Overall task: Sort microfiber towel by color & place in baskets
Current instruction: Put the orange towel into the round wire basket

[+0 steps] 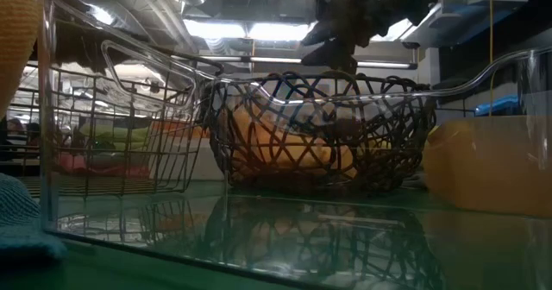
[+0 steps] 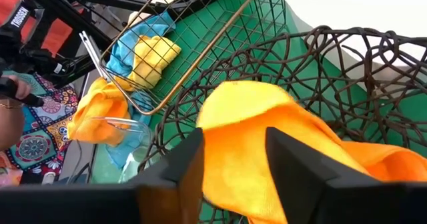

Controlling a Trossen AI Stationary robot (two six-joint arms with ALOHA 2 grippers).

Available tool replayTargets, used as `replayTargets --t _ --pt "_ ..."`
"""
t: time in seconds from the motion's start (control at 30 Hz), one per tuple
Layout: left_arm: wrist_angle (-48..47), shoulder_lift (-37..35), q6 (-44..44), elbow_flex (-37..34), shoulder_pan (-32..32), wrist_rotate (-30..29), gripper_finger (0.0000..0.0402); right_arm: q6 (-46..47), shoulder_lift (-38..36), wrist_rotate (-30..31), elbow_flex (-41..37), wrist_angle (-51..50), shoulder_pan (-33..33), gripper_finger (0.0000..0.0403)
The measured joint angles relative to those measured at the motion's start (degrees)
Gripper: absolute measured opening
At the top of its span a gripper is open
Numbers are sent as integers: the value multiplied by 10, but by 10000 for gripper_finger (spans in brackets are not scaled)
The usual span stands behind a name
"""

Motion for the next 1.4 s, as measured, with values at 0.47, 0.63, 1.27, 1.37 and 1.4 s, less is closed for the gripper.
replayTargets --t 0.47,0.63,1.27,1.37,1.4 --pt "68 16 4 52 1 -191 83 -2 0 0 0 0 0 209" --pt "49 65 2 95 1 -235 83 -2 0 0 0 0 0 209" --pt "-54 416 -45 301 179 -164 83 -22 -92 31 0 -31 0 209" --pt "-108 469 -47 338 226 -113 83 -39 -122 69 0 -73 0 209" --pt "-128 485 -48 349 240 -96 83 -41 -131 86 0 -88 0 209"
